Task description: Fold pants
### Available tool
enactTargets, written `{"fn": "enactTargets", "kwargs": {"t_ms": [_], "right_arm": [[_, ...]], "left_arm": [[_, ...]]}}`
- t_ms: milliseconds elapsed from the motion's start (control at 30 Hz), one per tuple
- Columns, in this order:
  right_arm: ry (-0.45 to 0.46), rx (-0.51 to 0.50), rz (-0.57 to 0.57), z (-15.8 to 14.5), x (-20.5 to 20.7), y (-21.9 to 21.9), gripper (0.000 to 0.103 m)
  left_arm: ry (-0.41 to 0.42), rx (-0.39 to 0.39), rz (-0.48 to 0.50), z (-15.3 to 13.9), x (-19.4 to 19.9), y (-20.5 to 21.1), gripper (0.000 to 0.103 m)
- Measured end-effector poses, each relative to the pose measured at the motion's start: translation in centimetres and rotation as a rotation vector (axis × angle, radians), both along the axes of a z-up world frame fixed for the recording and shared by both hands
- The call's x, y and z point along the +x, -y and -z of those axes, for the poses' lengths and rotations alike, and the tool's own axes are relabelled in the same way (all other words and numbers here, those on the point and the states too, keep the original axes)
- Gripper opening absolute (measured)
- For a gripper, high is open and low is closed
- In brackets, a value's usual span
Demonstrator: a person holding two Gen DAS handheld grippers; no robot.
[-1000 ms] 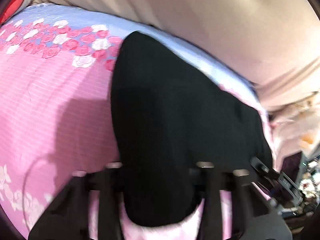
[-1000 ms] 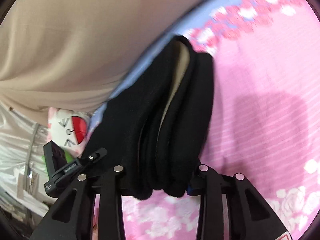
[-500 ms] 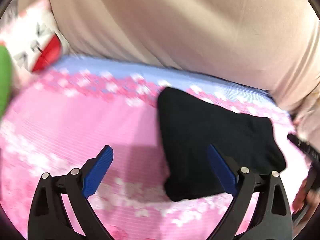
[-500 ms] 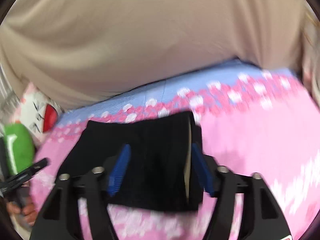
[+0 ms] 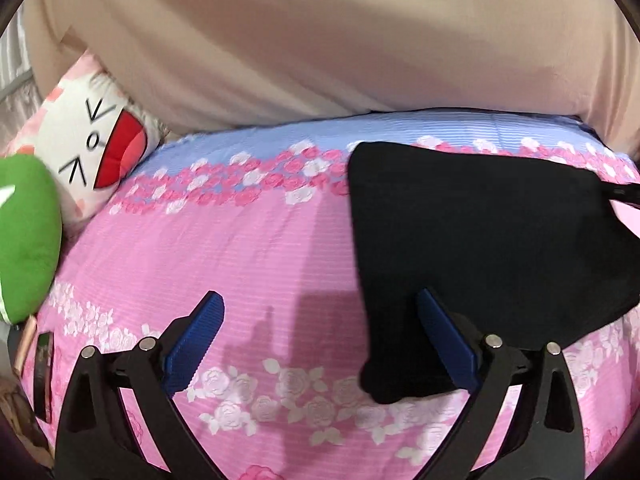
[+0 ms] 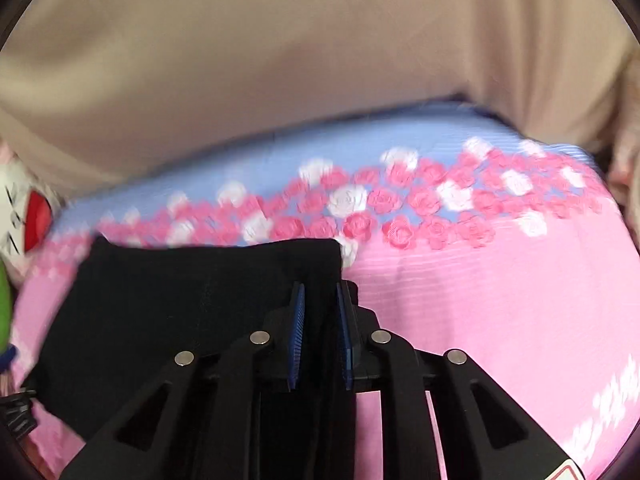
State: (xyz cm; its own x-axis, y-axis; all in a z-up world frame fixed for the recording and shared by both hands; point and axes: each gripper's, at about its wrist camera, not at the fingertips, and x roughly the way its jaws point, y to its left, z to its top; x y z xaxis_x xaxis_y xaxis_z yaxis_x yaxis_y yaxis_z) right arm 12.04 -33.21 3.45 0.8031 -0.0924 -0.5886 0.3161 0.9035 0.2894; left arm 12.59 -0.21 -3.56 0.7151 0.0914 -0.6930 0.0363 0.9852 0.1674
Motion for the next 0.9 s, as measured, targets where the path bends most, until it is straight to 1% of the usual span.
{"fn": "enactTargets", "kwargs": {"t_ms": [33,67,100,133,167,233,300,400,433,467,500,567,633,700,733,767,833,867,900], "right_arm": [[0.046,-0.009,-0.003,-1.1,-1.7,-1.2,0.022],[0.087,-0.011,-0.028,-2.2,-3.1,-2.7,0.022],[0.119,-0.011,-0.099,-3.3,-4.8,-5.3,0.022],[0.122,-0.011,-0.15,-3.9,-5.9,-7.1,0.022],[0.124,-0.023,-0.229,-4.4,-6.8,-9.9,0.022],[0.117,-0.015,-0.354,-4.5,-7.7,-13.9,0.022],[0.099,0.002,-0.463,-4.3,-7.3,-17.8,0.021],[0.067,0.0,-0.555,-3.4,-5.0,-23.3,0.021],[0.011,0.0,-0.586,-2.3,-3.3,-25.2,0.021],[-0.075,-0.043,-0.588,-0.3,-1.5,-27.1,0.021],[-0.053,-0.06,-0.581,0.3,-0.8,-27.5,0.021],[-0.054,-0.062,-0.578,-0.7,-1.2,-27.6,0.02],[-0.009,0.003,-0.572,-2.4,-2.6,-26.3,0.02],[0.017,-0.004,-0.577,-3.4,-5.2,-25.6,0.021],[0.01,0.002,-0.596,-3.4,-5.8,-25.9,0.021],[-0.008,0.03,-0.644,-2.7,-6.6,-26.3,0.021],[-0.049,0.064,-0.693,-1.6,-6.1,-27.2,0.021],[-0.07,0.061,-0.703,-0.9,-5.8,-28.1,0.021],[-0.084,0.032,-0.699,-0.1,-4.7,-29.0,0.021]], "left_arm": [[-0.011,-0.032,0.003,-0.1,0.1,-0.9,0.096],[-0.019,-0.08,-0.005,-0.4,0.0,-2.3,0.096],[-0.016,-0.094,-0.029,-0.7,-0.1,-3.2,0.095],[-0.002,-0.083,-0.077,-1.1,-0.4,-4.6,0.095],[0.011,-0.078,-0.101,-1.4,-0.7,-5.3,0.095],[0.03,-0.099,-0.141,-2.1,-1.4,-7.1,0.095],[0.029,-0.114,-0.167,-2.5,-2.1,-8.8,0.095],[0.027,-0.095,-0.179,-2.5,-2.9,-9.7,0.095],[0.021,-0.088,-0.173,-2.4,-3.0,-9.7,0.095],[0.017,-0.084,-0.166,-2.3,-3.2,-9.7,0.095],[0.015,-0.083,-0.158,-2.2,-3.4,-9.7,0.095],[0.018,-0.081,-0.15,-2.1,-4.0,-9.9,0.096],[0.021,-0.079,-0.147,-2.1,-4.3,-10.2,0.096],[0.027,-0.067,-0.156,-2.0,-4.5,-10.8,0.097],[0.027,-0.061,-0.162,-2.0,-4.6,-11.1,0.097],[0.025,-0.062,-0.168,-1.9,-4.7,-11.4,0.097],[0.016,-0.078,-0.168,-1.7,-4.7,-11.9,0.097],[0.011,-0.084,-0.168,-1.5,-4.7,-11.9,0.097],[0.008,-0.086,-0.164,-1.4,-4.7,-11.9,0.097]]}}
